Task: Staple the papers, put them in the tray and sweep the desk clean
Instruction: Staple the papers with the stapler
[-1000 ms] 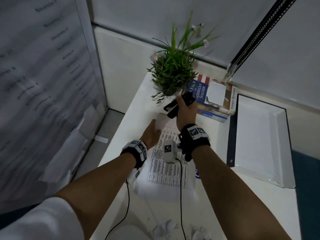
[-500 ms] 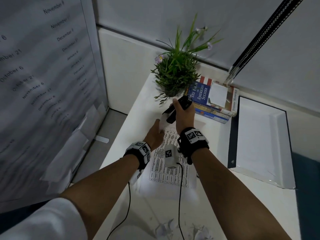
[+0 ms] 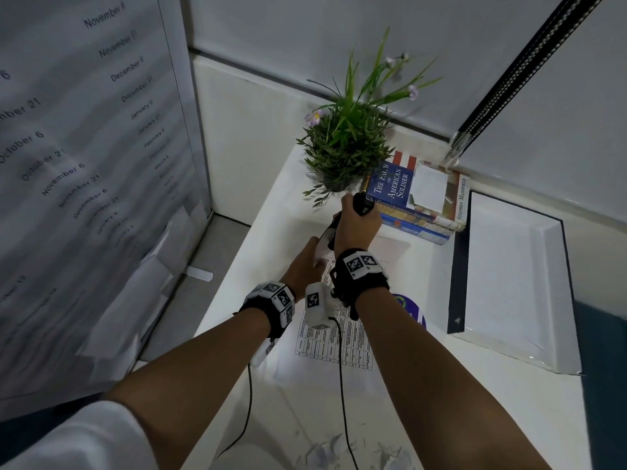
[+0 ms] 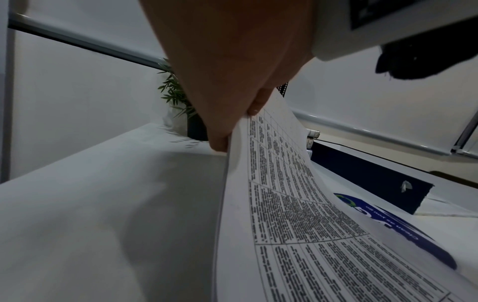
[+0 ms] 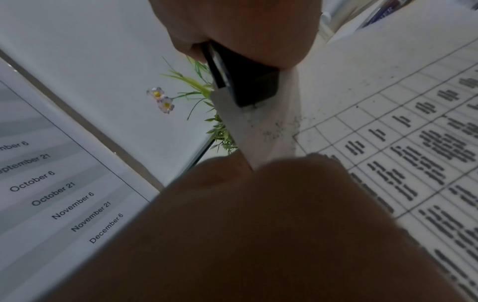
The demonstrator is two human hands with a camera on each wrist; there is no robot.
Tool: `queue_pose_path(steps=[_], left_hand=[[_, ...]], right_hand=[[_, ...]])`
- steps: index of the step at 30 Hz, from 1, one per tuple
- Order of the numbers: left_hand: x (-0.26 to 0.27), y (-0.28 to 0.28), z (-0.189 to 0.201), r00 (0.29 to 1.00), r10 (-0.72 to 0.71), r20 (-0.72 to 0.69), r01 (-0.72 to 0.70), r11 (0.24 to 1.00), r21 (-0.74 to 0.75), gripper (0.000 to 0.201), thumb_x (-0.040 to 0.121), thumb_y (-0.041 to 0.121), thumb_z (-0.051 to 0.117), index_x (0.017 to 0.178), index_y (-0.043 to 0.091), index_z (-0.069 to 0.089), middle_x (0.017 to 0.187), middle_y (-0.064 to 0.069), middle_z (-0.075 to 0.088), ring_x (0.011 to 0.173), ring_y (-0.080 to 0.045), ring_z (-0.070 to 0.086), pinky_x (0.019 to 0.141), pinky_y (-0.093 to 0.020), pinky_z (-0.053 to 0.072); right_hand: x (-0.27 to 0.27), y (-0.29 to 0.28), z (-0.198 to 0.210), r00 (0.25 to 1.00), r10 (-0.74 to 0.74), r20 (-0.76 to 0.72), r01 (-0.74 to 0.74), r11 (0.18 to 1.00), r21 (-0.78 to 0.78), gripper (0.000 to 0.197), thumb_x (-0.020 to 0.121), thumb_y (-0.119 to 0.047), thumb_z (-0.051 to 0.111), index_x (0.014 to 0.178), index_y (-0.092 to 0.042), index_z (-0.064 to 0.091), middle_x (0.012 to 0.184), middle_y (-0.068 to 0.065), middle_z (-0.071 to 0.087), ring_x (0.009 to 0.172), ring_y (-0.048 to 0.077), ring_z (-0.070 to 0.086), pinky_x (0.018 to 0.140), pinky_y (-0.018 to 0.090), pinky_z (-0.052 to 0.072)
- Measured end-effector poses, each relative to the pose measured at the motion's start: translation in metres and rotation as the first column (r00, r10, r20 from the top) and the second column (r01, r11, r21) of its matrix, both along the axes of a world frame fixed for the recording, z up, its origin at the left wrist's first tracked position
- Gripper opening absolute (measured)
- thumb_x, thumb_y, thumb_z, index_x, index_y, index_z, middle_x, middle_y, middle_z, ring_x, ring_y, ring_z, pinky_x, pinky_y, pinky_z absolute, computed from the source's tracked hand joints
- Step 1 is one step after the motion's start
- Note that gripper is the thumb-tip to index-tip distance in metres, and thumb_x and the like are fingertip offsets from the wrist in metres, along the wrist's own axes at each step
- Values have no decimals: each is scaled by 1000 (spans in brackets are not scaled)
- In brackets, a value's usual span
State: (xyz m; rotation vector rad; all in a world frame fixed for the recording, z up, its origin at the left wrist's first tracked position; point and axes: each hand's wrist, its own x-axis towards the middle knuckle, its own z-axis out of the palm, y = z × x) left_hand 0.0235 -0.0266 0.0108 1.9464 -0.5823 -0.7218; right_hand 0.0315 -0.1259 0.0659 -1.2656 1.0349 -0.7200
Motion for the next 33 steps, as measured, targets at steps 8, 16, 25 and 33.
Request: queue_pose_path(steps=[8,16,25,33], left_hand=[[2,5,3,996,-46,-77,44,999,-28,19,88,10,43,106,7,42,95,-19,54,80,-21,49,74,-40,43],[6,8,-3,990,107,-93,-101,992,69,33,95,3,43,127,1,39,117,-23,58,92,-24,55,75,-29,42],[8,4,-12,961,254,-113,-259,965,-30,34,95,-2,45,129,-2,45,118,-5,56,109,-19,54,91,-25,45],[14,0,-21,961,271,-59,-274,961,-42,26,93,1,49,119,-2,50,115,-18,62,103,-25,58,94,-37,47]], right_hand=[[4,-6,-3,999,32,-9,-33,999,-42,33,74,-9,60,49,-17,40,47,8,44,45,22,45,47,28,42],[-12,-55,-13,1000,9,5,-9,1000,24,29,79,-18,67,102,-10,49,85,3,55,74,17,57,70,29,52],[-94,-167,-69,452,206,-868,-353,935,38,77,92,-14,50,148,-3,-3,151,25,24,135,41,34,109,47,31],[-108,-185,-96,285,128,-950,-409,912,0,46,97,-24,40,132,5,34,140,29,36,129,44,37,108,50,29]])
